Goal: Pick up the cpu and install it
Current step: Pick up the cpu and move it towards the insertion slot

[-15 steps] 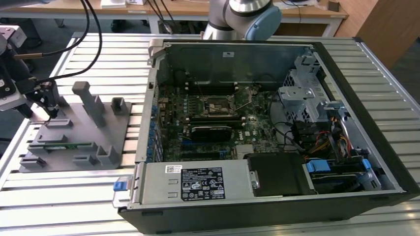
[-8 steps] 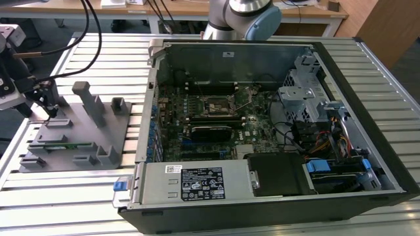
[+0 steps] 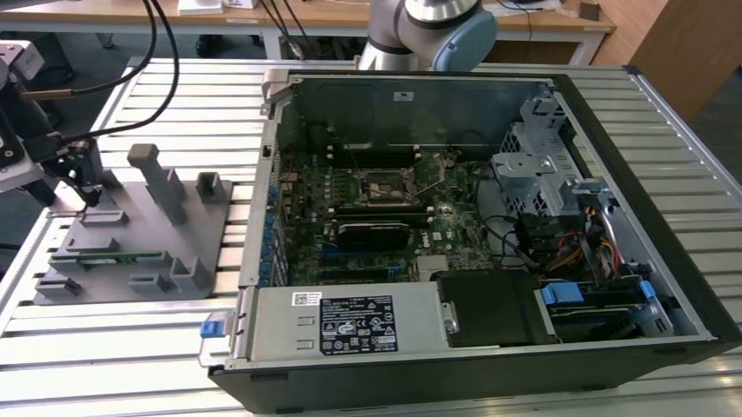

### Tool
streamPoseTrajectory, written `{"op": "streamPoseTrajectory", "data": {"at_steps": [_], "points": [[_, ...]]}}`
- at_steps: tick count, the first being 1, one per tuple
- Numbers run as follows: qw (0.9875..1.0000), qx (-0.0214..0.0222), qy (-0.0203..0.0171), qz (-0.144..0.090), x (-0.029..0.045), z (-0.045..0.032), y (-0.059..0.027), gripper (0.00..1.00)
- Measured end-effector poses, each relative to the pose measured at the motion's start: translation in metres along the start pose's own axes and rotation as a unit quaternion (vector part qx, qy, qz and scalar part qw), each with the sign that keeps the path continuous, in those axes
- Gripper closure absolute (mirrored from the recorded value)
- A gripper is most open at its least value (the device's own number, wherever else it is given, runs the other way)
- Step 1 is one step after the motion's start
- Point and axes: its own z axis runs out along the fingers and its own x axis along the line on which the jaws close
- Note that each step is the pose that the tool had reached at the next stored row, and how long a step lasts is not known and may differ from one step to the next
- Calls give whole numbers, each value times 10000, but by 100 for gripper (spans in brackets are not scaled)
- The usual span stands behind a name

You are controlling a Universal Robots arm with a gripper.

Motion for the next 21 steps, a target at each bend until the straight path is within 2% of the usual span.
{"op": "streamPoseTrajectory", "data": {"at_steps": [11, 18, 21], "points": [[10000, 0, -1, 0, 1, -57, 2, 46], [10000, 0, -4, 0, 2, -128, 6, 46], [10000, 0, -6, -1, 3, -181, 8, 46]]}}
